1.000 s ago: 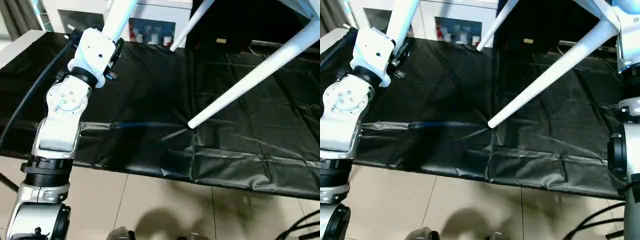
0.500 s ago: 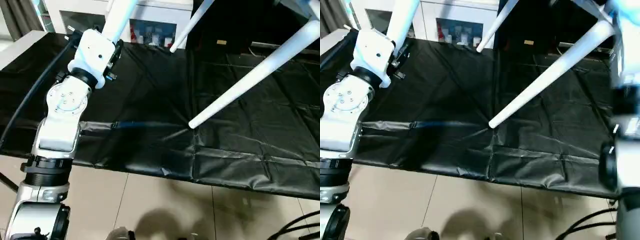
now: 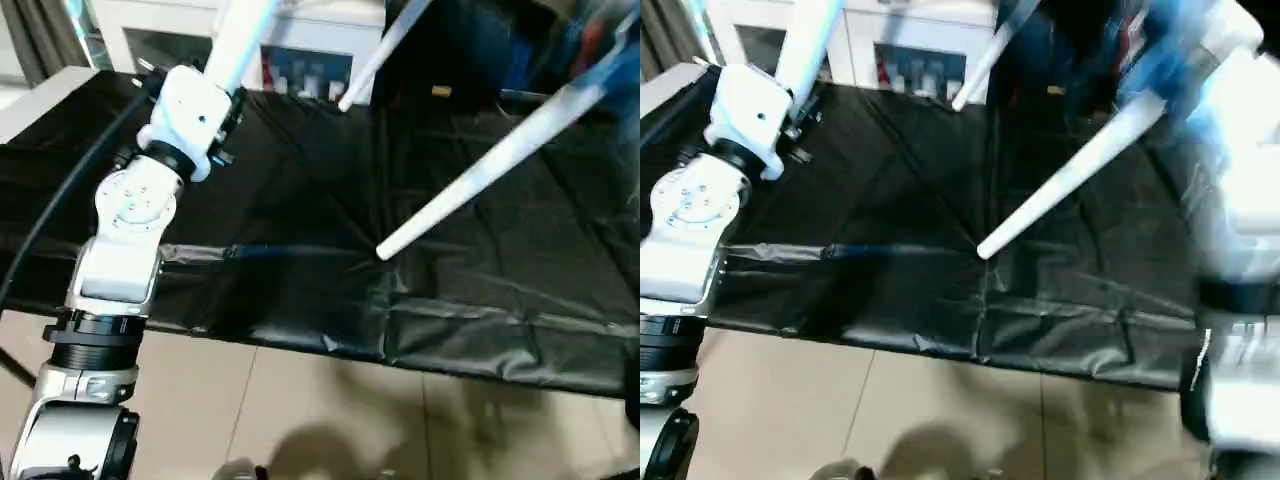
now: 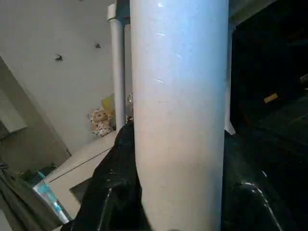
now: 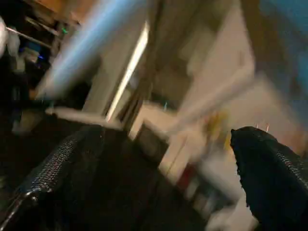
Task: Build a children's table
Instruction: Flip table
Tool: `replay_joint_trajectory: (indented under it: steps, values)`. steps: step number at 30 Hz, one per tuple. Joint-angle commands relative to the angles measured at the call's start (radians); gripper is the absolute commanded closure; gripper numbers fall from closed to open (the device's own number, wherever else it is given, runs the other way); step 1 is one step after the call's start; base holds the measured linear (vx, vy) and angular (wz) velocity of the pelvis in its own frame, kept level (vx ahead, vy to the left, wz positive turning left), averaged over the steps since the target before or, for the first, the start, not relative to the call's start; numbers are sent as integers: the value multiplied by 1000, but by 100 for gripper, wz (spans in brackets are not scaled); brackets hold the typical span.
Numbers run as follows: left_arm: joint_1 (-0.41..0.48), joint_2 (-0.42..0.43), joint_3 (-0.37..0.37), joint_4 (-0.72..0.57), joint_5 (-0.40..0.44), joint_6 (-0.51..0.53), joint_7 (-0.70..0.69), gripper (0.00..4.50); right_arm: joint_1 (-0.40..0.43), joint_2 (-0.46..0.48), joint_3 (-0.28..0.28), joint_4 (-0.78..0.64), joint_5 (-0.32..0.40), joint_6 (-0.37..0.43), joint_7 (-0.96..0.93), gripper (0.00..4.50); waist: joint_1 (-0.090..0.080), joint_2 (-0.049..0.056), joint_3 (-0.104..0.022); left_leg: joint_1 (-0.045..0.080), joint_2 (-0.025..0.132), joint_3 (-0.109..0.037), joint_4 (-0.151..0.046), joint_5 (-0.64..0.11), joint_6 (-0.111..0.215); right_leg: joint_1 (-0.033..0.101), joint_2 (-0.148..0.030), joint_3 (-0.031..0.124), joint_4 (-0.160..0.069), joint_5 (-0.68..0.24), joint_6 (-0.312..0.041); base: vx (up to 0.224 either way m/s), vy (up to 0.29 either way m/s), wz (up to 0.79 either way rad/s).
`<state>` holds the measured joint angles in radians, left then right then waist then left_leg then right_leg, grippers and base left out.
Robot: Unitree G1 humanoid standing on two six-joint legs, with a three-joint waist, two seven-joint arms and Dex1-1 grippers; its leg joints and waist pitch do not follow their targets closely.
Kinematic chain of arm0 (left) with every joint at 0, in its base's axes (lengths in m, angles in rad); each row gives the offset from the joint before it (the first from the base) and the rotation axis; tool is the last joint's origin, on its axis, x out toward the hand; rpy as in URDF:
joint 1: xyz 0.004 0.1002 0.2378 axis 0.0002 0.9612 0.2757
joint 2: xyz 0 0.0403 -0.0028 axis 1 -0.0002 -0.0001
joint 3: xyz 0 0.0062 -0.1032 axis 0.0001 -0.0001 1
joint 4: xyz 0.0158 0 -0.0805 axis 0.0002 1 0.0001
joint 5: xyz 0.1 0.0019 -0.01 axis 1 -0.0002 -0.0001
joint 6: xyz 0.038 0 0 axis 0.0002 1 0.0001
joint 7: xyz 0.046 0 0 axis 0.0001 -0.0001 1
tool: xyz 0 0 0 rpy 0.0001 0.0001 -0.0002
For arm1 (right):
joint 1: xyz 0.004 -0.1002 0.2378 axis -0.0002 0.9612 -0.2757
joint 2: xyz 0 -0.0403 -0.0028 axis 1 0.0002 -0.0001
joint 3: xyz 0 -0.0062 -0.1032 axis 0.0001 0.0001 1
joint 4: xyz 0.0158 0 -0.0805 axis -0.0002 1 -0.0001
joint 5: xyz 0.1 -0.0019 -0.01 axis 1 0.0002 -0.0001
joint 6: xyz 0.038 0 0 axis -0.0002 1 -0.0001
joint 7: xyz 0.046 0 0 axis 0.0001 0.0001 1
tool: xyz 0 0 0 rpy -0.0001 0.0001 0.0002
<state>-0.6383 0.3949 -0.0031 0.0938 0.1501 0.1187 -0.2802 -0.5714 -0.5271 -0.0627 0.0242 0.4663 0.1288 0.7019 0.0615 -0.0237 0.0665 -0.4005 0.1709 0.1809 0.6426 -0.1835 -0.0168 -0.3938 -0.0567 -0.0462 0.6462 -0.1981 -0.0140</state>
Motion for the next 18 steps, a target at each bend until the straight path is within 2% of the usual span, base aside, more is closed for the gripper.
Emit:
replay_joint_trajectory:
  steps: [1, 3, 5, 7, 12, 17, 18]
  values:
    - [13, 15, -27, 21, 11, -22, -30, 298, 94, 17, -1, -9, 8, 41, -35, 0, -1, 8, -80, 33, 57, -28, -84, -221, -23, 38, -80, 44, -84, -157, -196, 0, 0, 0]
    - [14, 19, -25, 28, 11, -27, -31, 298, 189, 33, 9, -17, -1, 67, -45, 0, 0, 9, -80, 28, 55, -28, -83, -200, -17, 40, -80, 46, -84, -137, -193, 0, 0, 0]
    - [16, 21, -24, 32, 9, -30, -31, 298, 246, 39, 19, -18, -8, 80, -44, 0, -1, 9, -81, 28, 55, -30, -84, -213, -18, 41, -81, 44, -84, -153, -192, 0, 0, 0]
    - [20, 23, -25, 42, 8, -37, -33, 298, 305, 53, 25, 36, -53, 101, -92, 0, -5, 7, -78, 24, 55, -30, -85, -199, -13, 39, -81, 44, -84, -146, -191, 0, 0, 0]
    - [21, 26, -23, 51, 7, -44, -34, 298, 323, 76, 9, 72, -70, 119, -147, 0, -11, 7, -75, 29, 53, -30, -84, -253, -27, 33, -82, 44, -94, -245, -175, 0, 0, 0]
    - [24, 33, -24, 59, 6, -49, -36, 298, 310, 110, -17, 123, -78, 145, -218, 0, -12, 10, -75, 31, 55, -31, -87, -253, -35, 30, -80, 44, -90, -219, -178, 0, 0, 0]
    - [25, 34, -24, 61, 6, -50, -36, 298, 289, 123, -31, 158, -77, 136, -238, 0, -12, 15, -76, 31, 54, -32, -86, -255, -38, 30, -82, 44, -89, -217, -183, 0, 0, 0]
